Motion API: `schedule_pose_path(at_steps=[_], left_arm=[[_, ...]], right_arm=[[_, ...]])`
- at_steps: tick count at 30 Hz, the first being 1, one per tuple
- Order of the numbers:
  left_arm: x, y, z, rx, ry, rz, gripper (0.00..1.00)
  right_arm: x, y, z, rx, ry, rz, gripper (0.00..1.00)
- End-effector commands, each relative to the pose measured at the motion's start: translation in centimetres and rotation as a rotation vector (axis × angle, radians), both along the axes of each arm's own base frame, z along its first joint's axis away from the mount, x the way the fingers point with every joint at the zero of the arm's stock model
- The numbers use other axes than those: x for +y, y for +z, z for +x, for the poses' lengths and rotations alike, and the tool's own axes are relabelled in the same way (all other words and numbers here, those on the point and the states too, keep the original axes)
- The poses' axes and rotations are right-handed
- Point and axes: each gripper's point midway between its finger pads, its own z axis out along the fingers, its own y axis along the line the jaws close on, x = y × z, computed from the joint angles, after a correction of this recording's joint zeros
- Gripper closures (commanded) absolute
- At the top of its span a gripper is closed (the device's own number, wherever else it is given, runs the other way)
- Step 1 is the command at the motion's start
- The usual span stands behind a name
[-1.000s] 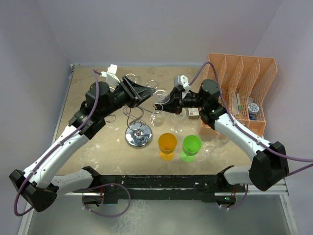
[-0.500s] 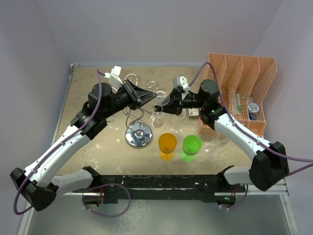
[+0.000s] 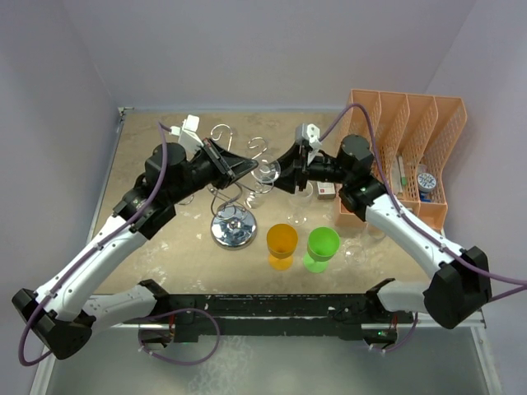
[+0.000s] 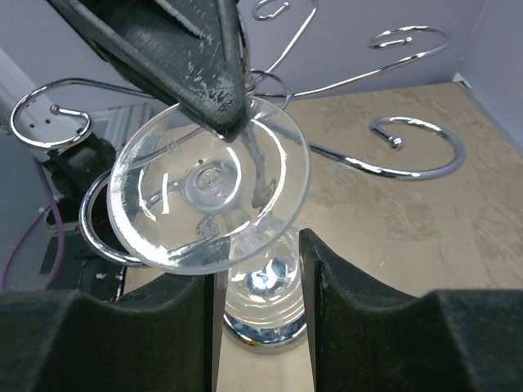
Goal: Place the wine glass upside down on the wine glass rack
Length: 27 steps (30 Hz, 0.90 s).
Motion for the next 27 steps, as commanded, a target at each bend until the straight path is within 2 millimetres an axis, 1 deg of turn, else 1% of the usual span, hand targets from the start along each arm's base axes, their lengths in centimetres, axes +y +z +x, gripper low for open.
schedule_pose_path(at_steps=[1, 6, 12, 14, 16, 18, 24, 27], left_arm=[[1.0, 3.5, -0.7, -0.089, 0.022, -0.036, 1.00], [1.5, 3.7, -0.8, -0.091, 0.043, -0.034, 1.00], [1.9, 3.5, -1.1, -0.084, 0.049, -0.023, 1.00], [2.2, 3.5, -1.3, -0.085, 0.053, -0.015, 1.00], [2.5, 3.7, -1.6, -0.091, 0.058, -0.004, 1.00], [2.6, 4.0, -1.8, -0.097, 0.056, -0.006, 1.00], [2.5, 3.8, -2.8, -0.100, 0.009, 0.010, 1.00], [3.2, 3.6, -3.1, -0.099, 0.028, 0.029, 1.00]], right_arm=[[-1.2, 1.9, 1.3, -0.027, -0.160, 0.030, 0.57], [-2.5, 2.0, 2.7, 0.006, -0.304, 0.042, 0.52], [-3.9, 2.1, 3.2, 0.031, -0.411, 0.068, 0.49], [-4.1, 2.3, 3.0, 0.038, -0.421, 0.078, 0.47], [-4.5, 2.1, 2.8, 0.051, -0.437, 0.068, 0.46], [-4.7, 2.7, 2.5, 0.042, -0.437, 0.080, 0.44], [-5.1, 3.9, 2.2, 0.024, -0.451, 0.102, 0.42], [-5.2, 4.0, 2.3, 0.024, -0.457, 0.107, 0.42]])
